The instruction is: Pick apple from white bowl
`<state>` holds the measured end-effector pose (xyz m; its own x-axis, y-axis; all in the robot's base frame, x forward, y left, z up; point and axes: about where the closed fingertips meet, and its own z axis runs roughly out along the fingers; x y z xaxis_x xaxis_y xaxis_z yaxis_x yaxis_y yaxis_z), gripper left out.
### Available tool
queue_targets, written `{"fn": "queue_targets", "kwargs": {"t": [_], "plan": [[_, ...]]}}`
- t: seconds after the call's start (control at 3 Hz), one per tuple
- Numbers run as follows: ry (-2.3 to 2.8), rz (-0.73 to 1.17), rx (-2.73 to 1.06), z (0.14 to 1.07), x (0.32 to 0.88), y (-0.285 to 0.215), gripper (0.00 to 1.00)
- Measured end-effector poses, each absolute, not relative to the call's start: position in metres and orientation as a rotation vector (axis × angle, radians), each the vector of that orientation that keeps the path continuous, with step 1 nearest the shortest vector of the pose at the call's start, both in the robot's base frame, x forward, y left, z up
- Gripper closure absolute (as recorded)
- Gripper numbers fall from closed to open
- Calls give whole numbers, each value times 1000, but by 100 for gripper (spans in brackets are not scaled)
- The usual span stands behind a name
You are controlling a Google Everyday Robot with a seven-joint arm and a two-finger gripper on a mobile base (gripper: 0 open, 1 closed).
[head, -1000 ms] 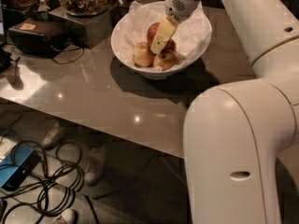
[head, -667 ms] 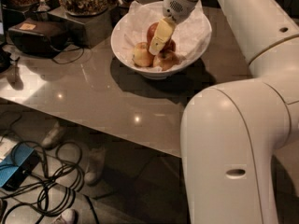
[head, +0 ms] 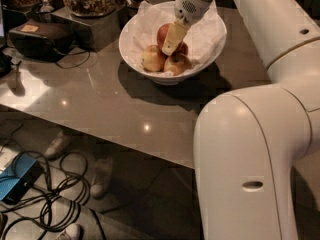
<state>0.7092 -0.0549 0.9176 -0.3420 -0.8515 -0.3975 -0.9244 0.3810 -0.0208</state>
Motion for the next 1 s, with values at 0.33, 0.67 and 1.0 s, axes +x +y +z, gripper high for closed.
{"fn": "queue_targets", "kwargs": {"t": [0.33,0.67,1.0], "plan": [[2303,296,-1549,918,709,-55,80],[2255,274,-1533,930,710,-53,100],[2149,240,-1535,964,689,-53,100]]}}
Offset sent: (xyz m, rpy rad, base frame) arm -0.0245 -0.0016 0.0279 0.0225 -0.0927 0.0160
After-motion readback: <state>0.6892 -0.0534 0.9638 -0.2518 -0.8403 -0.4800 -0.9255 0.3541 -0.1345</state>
